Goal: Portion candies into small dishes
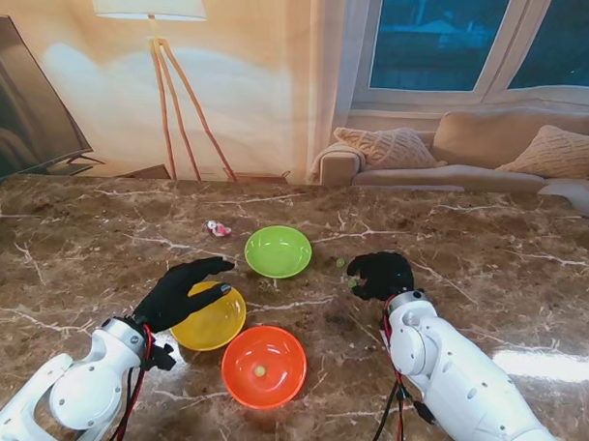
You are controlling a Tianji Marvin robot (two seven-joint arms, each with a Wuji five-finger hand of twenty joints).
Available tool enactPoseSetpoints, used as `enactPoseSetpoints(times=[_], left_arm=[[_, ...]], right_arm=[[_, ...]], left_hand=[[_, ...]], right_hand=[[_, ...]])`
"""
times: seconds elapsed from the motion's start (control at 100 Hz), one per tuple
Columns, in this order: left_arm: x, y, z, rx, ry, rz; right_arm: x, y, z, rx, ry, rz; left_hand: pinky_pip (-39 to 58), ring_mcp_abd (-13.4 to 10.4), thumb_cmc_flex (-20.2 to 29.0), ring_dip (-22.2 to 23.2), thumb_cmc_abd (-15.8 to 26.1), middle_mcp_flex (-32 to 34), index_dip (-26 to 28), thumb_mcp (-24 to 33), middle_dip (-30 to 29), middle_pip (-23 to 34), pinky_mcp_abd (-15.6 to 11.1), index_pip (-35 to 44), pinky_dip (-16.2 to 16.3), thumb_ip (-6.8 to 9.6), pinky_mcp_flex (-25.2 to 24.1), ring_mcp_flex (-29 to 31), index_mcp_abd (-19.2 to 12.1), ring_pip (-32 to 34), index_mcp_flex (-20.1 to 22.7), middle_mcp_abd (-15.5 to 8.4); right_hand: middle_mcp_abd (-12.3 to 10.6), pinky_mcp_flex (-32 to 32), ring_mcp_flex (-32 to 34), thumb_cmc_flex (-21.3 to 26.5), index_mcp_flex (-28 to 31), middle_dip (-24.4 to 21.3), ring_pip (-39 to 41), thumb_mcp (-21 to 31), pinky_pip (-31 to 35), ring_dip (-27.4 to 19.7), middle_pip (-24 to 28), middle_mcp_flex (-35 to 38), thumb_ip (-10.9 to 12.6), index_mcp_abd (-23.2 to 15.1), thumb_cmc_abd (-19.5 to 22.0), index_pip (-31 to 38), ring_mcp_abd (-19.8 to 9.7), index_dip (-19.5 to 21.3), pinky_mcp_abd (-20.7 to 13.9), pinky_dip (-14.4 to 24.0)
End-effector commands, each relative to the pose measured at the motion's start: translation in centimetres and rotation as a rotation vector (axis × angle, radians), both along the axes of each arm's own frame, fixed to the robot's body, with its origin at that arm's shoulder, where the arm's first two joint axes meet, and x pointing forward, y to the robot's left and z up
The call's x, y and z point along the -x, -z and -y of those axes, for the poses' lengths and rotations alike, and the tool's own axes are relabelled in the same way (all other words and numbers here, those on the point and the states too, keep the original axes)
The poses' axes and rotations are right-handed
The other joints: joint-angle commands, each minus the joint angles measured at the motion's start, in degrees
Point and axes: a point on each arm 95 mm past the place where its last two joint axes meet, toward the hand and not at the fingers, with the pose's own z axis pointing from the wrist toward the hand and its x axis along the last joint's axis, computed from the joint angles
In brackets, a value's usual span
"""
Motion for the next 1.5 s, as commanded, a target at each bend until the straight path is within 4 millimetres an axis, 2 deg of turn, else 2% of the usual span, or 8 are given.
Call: enactPoseSetpoints(times=[0.0,0.26,0.37,0.49,0.65,0.87,0.97,1.49], left_arm=[[0.1,0.1,0.0,-0.002,-0.002,-0.006],[0.2,0.1,-0.1,-0.002,-0.003,-0.007],[0.2,0.1,-0.1,-0.003,-0.002,-0.008],[0.2,0.2,-0.1,-0.004,-0.002,-0.008],[0.2,0.2,0.0,-0.004,0.000,-0.010],[0.2,0.2,0.0,-0.005,0.001,-0.011],[0.2,0.2,-0.1,-0.005,0.000,-0.010],[0.2,0.2,0.0,-0.005,0.000,-0.011]], right_arm=[[0.0,0.6,0.1,0.002,0.012,-0.021],[-0.6,1.5,0.4,0.007,0.024,-0.023],[-0.7,1.7,0.4,0.009,0.020,-0.022],[-0.7,1.9,0.2,-0.002,0.016,-0.025],[-0.7,2.2,0.1,-0.007,0.006,-0.031],[-0.8,2.6,0.0,-0.008,0.006,-0.044],[-0.8,3.0,0.0,-0.007,0.008,-0.057],[-0.6,3.6,0.3,-0.013,0.015,-0.084]], left_hand=[[-1.8,-1.0,-1.5,-0.8,2.9,-2.1,0.2,-1.1,-0.9,-0.8,0.0,-0.2,0.5,-1.10,0.1,-1.5,-0.8,-1.3,-1.3,0.5],[-1.9,-1.2,-1.6,-0.8,3.0,-2.2,0.2,-1.2,-0.9,-0.8,0.0,-0.2,0.6,-1.11,0.0,-1.5,-0.9,-1.3,-1.4,0.4],[-1.9,-1.2,-1.6,-0.8,3.0,-2.1,0.2,-1.2,-0.9,-0.8,0.0,-0.2,0.6,-1.12,0.0,-1.5,-0.9,-1.4,-1.3,0.5],[-2.0,-1.1,-1.6,-0.8,2.9,-2.1,0.3,-1.2,-0.9,-0.8,-0.1,-0.2,0.6,-1.12,0.0,-1.5,-0.9,-1.4,-1.3,0.4],[-2.2,-1.1,-1.5,-0.8,2.9,-2.1,0.3,-1.1,-0.9,-0.8,-0.1,-0.2,0.6,-1.11,0.0,-1.5,-0.9,-1.4,-1.2,0.3],[-2.3,-1.2,-1.5,-0.8,3.0,-2.2,0.3,-1.2,-0.9,-0.8,0.0,-0.1,0.6,-1.13,0.0,-1.6,-1.0,-1.4,-1.2,0.4],[-2.4,-1.1,-1.5,-0.8,2.9,-2.1,0.3,-1.1,-0.9,-0.8,0.0,-0.1,0.6,-1.11,0.0,-1.5,-1.0,-1.4,-1.1,0.4],[-2.7,-0.9,-1.3,-0.9,3.0,-2.3,0.3,-1.1,-1.0,-0.9,0.0,-0.1,0.7,-1.14,-0.1,-2.0,-1.0,-1.5,-1.2,0.4]], right_hand=[[-1.3,1.2,2.5,0.0,1.2,-2.9,-1.1,1.2,2.4,-2.1,-1.7,1.2,1.3,-1.0,-1.9,0.8,-1.7,1.3,-0.9,1.5],[-0.7,3.9,5.9,0.7,3.5,-11.6,-6.4,0.8,4.6,-6.9,-6.1,2.8,1.3,-1.0,-1.7,2.2,-1.5,3.8,-1.2,1.5],[-0.9,5.5,7.7,2.2,4.4,-13.0,-7.2,-0.5,6.6,-8.4,-5.9,4.2,-5.0,-2.2,-2.6,6.6,-1.3,1.9,-1.3,1.6],[-0.4,6.9,9.4,2.8,4.1,-12.2,-6.3,-1.1,8.3,-8.2,-4.6,5.1,-6.7,-2.9,-3.4,11.2,-1.0,-0.7,-1.0,1.7],[-0.4,7.9,10.7,3.1,4.3,-11.1,-5.7,-1.0,8.9,-8.0,-3.6,5.5,-7.1,-3.3,-4.1,12.2,-1.0,-0.5,-0.7,1.4],[-0.6,8.7,11.9,4.5,4.5,-4.2,-4.3,-0.9,10.7,-7.3,-1.9,7.3,-7.4,-3.7,-4.7,13.5,-1.0,-1.0,-0.5,0.4],[-0.6,9.6,13.0,7.3,4.1,-2.4,-3.8,-1.9,12.3,-7.4,-3.0,9.0,-7.6,-4.2,-4.1,17.2,-1.0,-3.8,-0.4,0.3],[0.0,17.9,23.1,13.9,8.9,-5.5,-4.0,-2.7,19.2,-9.9,-3.6,19.0,-5.4,-5.0,-1.7,28.0,1.0,-10.9,0.8,-0.7]])
